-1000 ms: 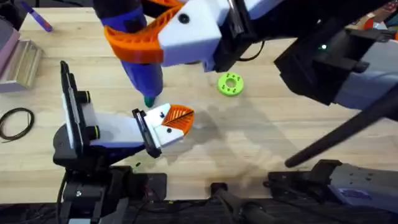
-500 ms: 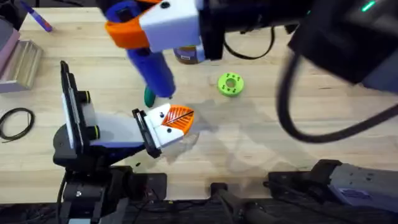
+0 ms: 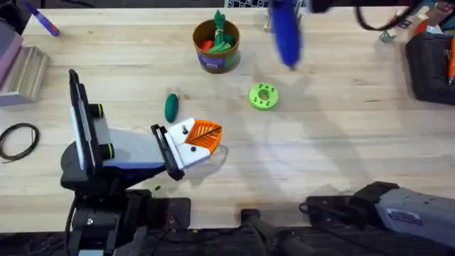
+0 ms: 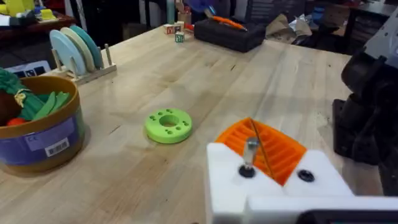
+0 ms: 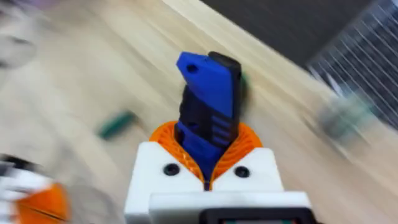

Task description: Pick up the gripper from the table and insert it into the empty holder that is missing its gripper. Then pick up a screw, insert it into the mounting hole, and use the screwdriver to tighten it. Finally, clean up the table by picking up the vegetable and placing it into the bucket.

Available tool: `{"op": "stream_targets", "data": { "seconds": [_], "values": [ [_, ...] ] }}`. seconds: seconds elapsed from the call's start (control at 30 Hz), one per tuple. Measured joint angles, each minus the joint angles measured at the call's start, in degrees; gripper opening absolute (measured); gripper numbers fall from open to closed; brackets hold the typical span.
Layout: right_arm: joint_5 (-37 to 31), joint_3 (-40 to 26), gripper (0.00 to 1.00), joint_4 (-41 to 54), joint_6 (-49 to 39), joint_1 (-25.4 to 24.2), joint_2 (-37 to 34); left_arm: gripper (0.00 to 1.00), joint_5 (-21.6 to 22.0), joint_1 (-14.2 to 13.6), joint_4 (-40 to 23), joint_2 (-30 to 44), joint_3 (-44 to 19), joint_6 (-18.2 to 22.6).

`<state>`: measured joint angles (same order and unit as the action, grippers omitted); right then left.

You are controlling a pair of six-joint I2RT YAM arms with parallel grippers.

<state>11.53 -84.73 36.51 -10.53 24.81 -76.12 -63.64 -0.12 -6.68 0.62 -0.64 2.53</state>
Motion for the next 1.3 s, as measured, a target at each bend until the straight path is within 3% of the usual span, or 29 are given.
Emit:
{"op": "stream_targets", "data": {
  "seconds": [0.17,0.37,0.53,0.77,1.1,1.13,1.17,1.3],
  "values": [
    [-7.5,-0.13,0.024,11.73,-9.41,-6.8,-1.14,0.013,0.0,0.0,0.01,0.0,0.0,0.01],
    [-10.68,-0.66,0.024,24.08,-26.34,-13.63,-9.27,0.013,0.0,0.0,0.02,0.0,0.0,0.02],
    [-12.4,-0.66,0.024,23.29,-34.03,-16.89,-19.27,0.013,0.24,0.0,0.04,0.0,0.0,0.02],
    [-20.35,-0.66,0.024,20.09,-42.04,-19.68,-32.54,0.013,0.5,0.0,0.11,0.0,0.0,0.02],
    [-23.6,-0.7,0.024,16.27,-44.43,-21.24,-39.84,0.013,0.87,0.0,0.2,0.0,0.0,0.02],
    [-23.74,-0.7,0.051,16.22,-44.35,-21.24,-39.82,0.013,0.87,0.0,0.19,0.0,0.0,0.02],
    [-23.87,-0.71,0.148,16.19,-44.29,-21.24,-39.82,0.013,0.87,0.0,0.2,0.0,0.0,0.02],
    [-24.63,-1.17,0.73,16.03,-43.75,-21.24,-39.6,0.013,0.9,0.0,0.2,0.0,0.0,0.02]
  ]
}}
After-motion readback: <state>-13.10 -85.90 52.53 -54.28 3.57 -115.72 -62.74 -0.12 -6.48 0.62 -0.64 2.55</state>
